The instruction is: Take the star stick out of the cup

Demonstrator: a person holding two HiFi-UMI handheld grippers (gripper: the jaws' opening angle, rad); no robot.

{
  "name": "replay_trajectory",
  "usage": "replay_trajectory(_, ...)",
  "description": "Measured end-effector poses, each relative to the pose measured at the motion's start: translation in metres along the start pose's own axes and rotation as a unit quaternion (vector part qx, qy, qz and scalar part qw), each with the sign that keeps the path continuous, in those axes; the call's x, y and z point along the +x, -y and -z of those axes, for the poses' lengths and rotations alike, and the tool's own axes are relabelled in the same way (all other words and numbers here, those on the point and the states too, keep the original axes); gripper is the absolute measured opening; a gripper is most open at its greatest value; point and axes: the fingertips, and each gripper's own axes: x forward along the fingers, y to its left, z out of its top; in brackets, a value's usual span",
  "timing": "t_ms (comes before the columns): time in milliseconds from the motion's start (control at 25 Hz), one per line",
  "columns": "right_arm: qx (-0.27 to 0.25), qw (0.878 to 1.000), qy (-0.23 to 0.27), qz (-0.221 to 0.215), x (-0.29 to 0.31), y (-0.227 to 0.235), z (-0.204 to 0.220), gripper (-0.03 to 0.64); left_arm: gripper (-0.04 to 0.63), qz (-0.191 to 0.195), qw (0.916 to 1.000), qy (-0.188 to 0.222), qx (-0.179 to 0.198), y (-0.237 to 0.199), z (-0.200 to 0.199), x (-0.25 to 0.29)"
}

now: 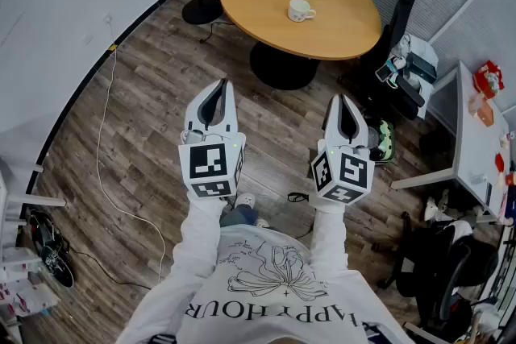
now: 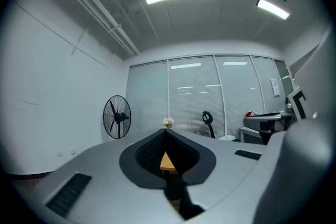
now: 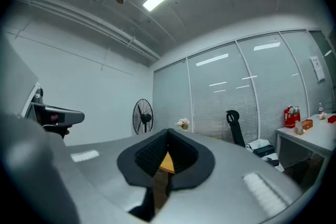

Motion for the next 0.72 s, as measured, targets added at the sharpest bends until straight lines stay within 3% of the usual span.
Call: replay_trajectory(720,0.029,0.999,0.011,0.017,0.035,0.002,-0.001,0.011,0.006,0.007,1.0,0.005,-0.003,-0.02,-0.003,0.033)
